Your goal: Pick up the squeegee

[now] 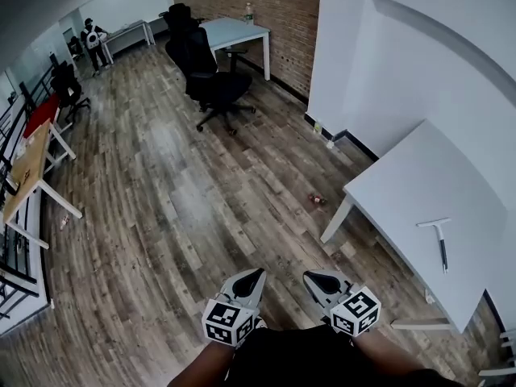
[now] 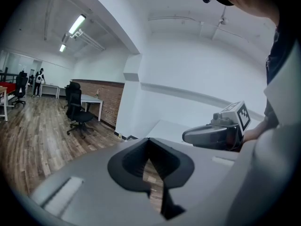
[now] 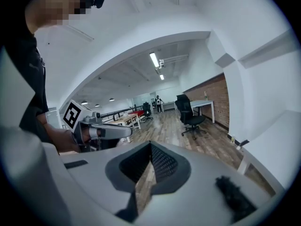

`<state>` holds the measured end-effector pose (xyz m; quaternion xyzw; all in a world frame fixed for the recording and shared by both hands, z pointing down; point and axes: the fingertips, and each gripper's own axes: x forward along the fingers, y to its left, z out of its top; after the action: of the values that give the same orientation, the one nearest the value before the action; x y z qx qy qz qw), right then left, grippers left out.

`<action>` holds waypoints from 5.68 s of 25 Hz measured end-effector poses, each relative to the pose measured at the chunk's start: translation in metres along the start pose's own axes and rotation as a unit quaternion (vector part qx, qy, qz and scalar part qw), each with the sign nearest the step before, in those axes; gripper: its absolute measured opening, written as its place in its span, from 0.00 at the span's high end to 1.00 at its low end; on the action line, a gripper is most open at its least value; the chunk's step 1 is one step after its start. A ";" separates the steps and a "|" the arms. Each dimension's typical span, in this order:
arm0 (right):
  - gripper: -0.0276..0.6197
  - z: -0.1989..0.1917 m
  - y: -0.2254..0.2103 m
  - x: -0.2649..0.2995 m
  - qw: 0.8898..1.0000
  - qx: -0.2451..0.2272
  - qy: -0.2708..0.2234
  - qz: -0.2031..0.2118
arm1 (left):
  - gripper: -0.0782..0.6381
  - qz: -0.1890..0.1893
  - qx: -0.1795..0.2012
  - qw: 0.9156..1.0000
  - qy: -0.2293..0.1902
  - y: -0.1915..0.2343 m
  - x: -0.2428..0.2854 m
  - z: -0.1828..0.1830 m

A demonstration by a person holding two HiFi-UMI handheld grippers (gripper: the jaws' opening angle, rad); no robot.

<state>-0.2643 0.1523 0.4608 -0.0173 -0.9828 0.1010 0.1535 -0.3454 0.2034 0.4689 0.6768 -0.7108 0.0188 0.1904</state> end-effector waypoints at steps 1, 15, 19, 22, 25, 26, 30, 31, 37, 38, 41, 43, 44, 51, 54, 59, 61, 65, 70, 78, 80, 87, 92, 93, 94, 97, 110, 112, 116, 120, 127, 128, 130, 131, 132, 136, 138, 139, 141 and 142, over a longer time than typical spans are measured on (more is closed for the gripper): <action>0.95 -0.003 -0.006 -0.010 1.000 0.004 0.000 -0.007 | 0.88 -0.005 0.001 1.000 0.003 -0.009 0.006 -0.001; 0.95 -0.033 -0.064 -0.134 0.995 0.045 -0.020 -0.087 | 0.88 -0.088 0.031 0.995 0.027 -0.136 0.076 -0.006; 0.95 -0.038 -0.075 -0.163 0.993 0.051 -0.029 -0.100 | 0.88 -0.101 0.042 0.993 0.032 -0.165 0.089 -0.008; 0.95 -0.045 -0.080 -0.184 0.992 0.056 -0.034 -0.111 | 0.88 -0.110 0.048 0.992 0.035 -0.185 0.094 -0.012; 0.95 -0.054 -0.081 -0.205 0.990 0.060 -0.035 -0.124 | 0.88 -0.120 0.051 0.991 0.040 -0.205 0.096 -0.018; 0.95 -0.057 -0.082 -0.211 0.989 0.062 -0.034 -0.128 | 0.88 -0.124 0.051 0.990 0.042 -0.211 0.098 -0.020; 0.95 -0.069 -0.088 -0.240 0.988 0.064 -0.029 -0.141 | 0.88 -0.140 0.054 0.988 0.044 -0.241 0.106 -0.028; 0.95 -0.072 -0.090 -0.249 0.987 0.064 -0.028 -0.145 | 0.88 -0.144 0.055 0.987 0.044 -0.249 0.108 -0.031; 0.95 -0.095 -0.099 -0.300 0.982 0.073 -0.019 -0.175 | 0.88 -0.173 0.055 0.982 0.051 -0.298 0.121 -0.048; 0.95 -0.099 -0.100 -0.307 0.981 0.075 -0.019 -0.179 | 0.88 -0.176 0.056 0.981 0.052 -0.305 0.123 -0.051; 0.95 -0.111 -0.102 -0.323 0.979 0.082 -0.019 -0.186 | 0.88 -0.184 0.059 0.980 0.056 -0.322 0.127 -0.059; 0.95 -0.114 -0.105 -0.332 0.978 0.085 -0.022 -0.190 | 0.88 -0.190 0.064 0.978 0.059 -0.334 0.130 -0.060; 0.95 -0.114 -0.106 -0.336 0.977 0.087 -0.025 -0.192 | 0.88 -0.194 0.066 0.977 0.062 -0.339 0.131 -0.061; 0.95 -0.114 -0.110 -0.365 0.972 0.101 -0.050 -0.208 | 0.88 -0.207 0.083 0.972 0.080 -0.368 0.132 -0.062; 0.95 -0.114 -0.112 -0.377 0.968 0.105 -0.062 -0.218 | 0.88 -0.216 0.094 0.968 0.081 -0.380 0.136 -0.060; 0.95 -0.123 -0.116 -0.398 0.958 0.123 -0.077 -0.247 | 0.88 -0.234 0.105 0.963 0.085 -0.395 0.141 -0.059; 0.95 -0.124 -0.120 -0.402 0.954 0.128 -0.081 -0.258 | 0.88 -0.240 0.109 0.961 0.087 -0.396 0.143 -0.058; 0.95 -0.126 -0.127 -0.405 0.948 0.137 -0.081 -0.277 | 0.88 -0.254 0.110 0.956 0.095 -0.397 0.152 -0.058; 0.95 -0.124 -0.142 -0.408 0.939 0.139 -0.074 -0.305 | 0.88 -0.285 0.108 0.948 0.096 -0.401 0.175 -0.055; 0.95 -0.114 -0.180 -0.392 0.923 0.154 -0.064 -0.346 | 0.88 -0.329 0.121 0.932 0.094 -0.392 0.220 -0.027; 0.95 -0.108 -0.191 -0.383 0.921 0.156 -0.059 -0.351 | 0.88 -0.337 0.122 0.929 0.096 -0.385 0.231 -0.021; 0.95 -0.092 -0.224 -0.351 0.915 0.158 -0.054 -0.367 | 0.88 -0.365 0.128 0.916 0.103 -0.361 0.266 -0.008; 0.95 -0.086 -0.244 -0.333 0.909 0.162 -0.038 -0.382 | 0.88 -0.379 0.132 0.909 0.111 -0.341 0.291 -0.002; 0.95 -0.086 -0.247 -0.331 0.908 0.162 -0.035 -0.385 | 0.88 -0.381 0.132 0.909 0.111 -0.337 0.294 -0.001; 0.95 -0.086 -0.249 -0.328 0.907 0.163 -0.032 -0.388 | 0.88 -0.382 0.132 0.908 0.111 -0.334 0.297 0.000; 0.95 -0.085 -0.257 -0.320 0.903 0.166 -0.031 -0.394 | 0.88 -0.387 0.134 0.906 0.108 -0.325 0.306 0.003; 0.95 -0.076 -0.267 -0.307 0.903 0.161 -0.019 -0.398 | 0.88 -0.393 0.122 0.905 0.110 -0.311 0.314 0.002; 0.95 -0.075 -0.270 -0.305 0.905 0.158 -0.017 -0.394 | 0.88 -0.388 0.121 0.907 0.109 -0.309 0.315 0.003; 0.95 -0.078 -0.281 -0.301 0.910 0.153 -0.004 -0.385 | 0.88 -0.373 0.112 0.914 0.111 -0.302 0.320 0.003; 0.95 -0.084 -0.297 -0.303 0.914 0.147 0.016 -0.377 | 0.88 -0.363 0.104 0.919 0.112 -0.307 0.330 -0.001; 0.95 -0.091 -0.324 -0.322 0.915 0.138 0.022 -0.377 | 0.88 -0.357 0.109 0.920 0.120 -0.324 0.353 -0.009; 0.95 -0.094 -0.330 -0.327 0.915 0.139 0.023 -0.379 | 0.88 -0.357 0.112 0.919 0.122 -0.328 0.357 -0.010; 0.95 -0.099 -0.341 -0.335 0.913 0.139 0.029 -0.382 | 0.88 -0.356 0.119 0.918 0.126 -0.334 0.366 -0.011; 0.95 -0.103 -0.347 -0.339 0.913 0.139 0.032 -0.383 | 0.88 -0.355 0.121 0.918 0.128 -0.337 0.370 -0.011; 0.95 -0.107 -0.353 -0.342 0.912 0.140 0.035 -0.383 | 0.88 -0.354 0.124 0.918 0.130 -0.339 0.375 -0.013; 0.94 -0.123 -0.376 -0.358 0.910 0.150 0.046 -0.385 | 0.88 -0.350 0.141 0.915 0.140 -0.351 0.391 -0.020; 0.86 -0.131 -0.389 -0.364 0.907 0.152 0.056 -0.390 | 0.88 -0.347 0.148 0.915 0.147 -0.353 0.400 -0.023; 0.84 -0.135 -0.396 -0.367 0.905 0.153 0.061 -0.392 | 0.88 -0.345 0.150 0.914 0.151 -0.354 0.404 -0.024; 0.80 -0.147 -0.410 -0.373 0.902 0.156 0.072 -0.396 | 0.88 -0.341 0.151 0.914 0.160 -0.357 0.413 -0.029; 0.79 -0.154 -0.417 -0.377 0.900 0.158 0.079 -0.398 | 0.88 -0.339 0.147 0.915 0.166 -0.358 0.417 -0.032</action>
<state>0.1402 -0.2503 0.5773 0.3914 -0.8637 0.1840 0.2587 0.0050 -0.2152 0.5392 0.8845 -0.3866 0.1693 0.1990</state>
